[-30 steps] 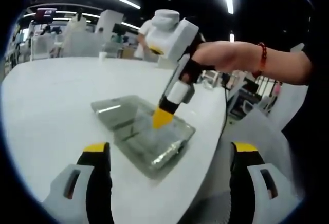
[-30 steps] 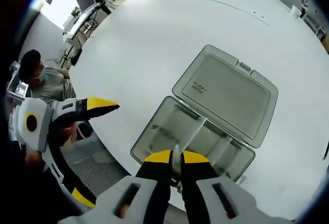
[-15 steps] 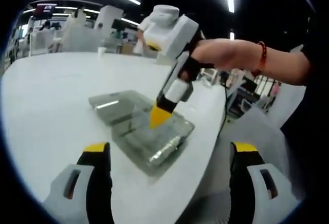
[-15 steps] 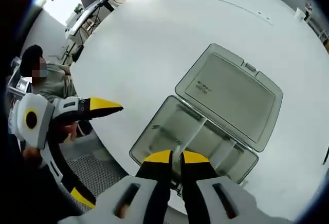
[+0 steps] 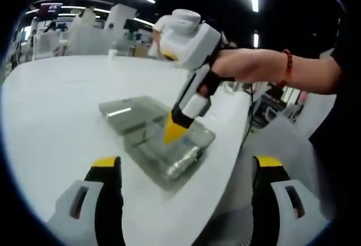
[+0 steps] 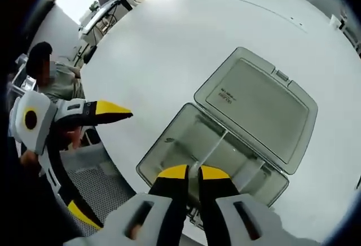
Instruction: Insert the divider into the dual guide fixture by aligning both edges with the guide slots and pushing it downward to the bottom, including one-sided entry, uneven engagement, binding, and posture correction.
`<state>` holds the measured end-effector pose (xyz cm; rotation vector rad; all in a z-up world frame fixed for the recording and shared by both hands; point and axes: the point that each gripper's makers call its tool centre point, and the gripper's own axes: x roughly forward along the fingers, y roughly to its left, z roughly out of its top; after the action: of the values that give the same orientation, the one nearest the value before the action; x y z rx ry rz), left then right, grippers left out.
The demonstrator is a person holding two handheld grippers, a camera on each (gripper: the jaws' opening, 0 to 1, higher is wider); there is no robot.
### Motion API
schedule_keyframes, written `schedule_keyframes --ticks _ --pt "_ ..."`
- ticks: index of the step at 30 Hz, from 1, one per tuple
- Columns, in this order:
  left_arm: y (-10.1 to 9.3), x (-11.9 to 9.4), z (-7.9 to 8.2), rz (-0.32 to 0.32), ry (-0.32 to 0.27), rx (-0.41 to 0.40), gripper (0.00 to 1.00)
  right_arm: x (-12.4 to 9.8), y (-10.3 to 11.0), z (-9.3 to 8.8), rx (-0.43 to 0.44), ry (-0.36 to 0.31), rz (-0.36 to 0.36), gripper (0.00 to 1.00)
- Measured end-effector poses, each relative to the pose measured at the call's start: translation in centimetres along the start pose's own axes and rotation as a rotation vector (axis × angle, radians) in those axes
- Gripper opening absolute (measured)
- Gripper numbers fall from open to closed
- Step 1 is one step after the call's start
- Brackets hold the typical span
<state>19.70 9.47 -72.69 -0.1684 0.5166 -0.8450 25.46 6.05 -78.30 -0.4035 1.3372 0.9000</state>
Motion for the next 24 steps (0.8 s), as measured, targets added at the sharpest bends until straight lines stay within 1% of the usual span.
schedule_keyframes --ticks 4,10,15,16,17,18,19,20,24 --pt "0.06 -0.02 0.06 0.004 -0.003 -0.002 0.94 -0.02 -0.04 0.00 -0.005 -0.001 0.005 0.02" --pt "-0.09 0.04 -0.16 -0.005 0.011 -0.003 0.93 0.13 0.04 -0.10 0.003 -0.021 0.015 0.02" --pt "-0.21 0.02 -0.06 -0.006 0.009 0.006 0.93 0.02 0.20 -0.07 0.003 -0.049 0.009 0.03" --pt "-0.20 0.01 -0.07 -0.005 0.011 0.009 0.93 0.03 0.26 0.07 -0.006 -0.063 0.014 0.04" --pt "-0.19 0.01 -0.05 -0.004 0.011 0.011 0.93 0.07 0.35 0.35 -0.037 -0.091 0.022 0.05" --pt "-0.18 0.00 -0.03 -0.002 0.012 0.014 0.93 0.03 0.36 0.45 -0.049 -0.110 0.026 0.05" --pt "-0.19 -0.02 -0.03 -0.002 0.012 0.014 0.93 -0.08 0.29 0.21 -0.028 -0.117 0.028 0.05" --pt "-0.19 -0.04 -0.02 -0.001 0.012 0.013 0.93 -0.12 0.38 0.42 -0.005 -0.155 0.046 0.06" --pt "-0.36 -0.35 0.07 0.011 0.011 0.011 0.93 -0.34 0.36 0.28 -0.021 -0.214 0.056 0.07"
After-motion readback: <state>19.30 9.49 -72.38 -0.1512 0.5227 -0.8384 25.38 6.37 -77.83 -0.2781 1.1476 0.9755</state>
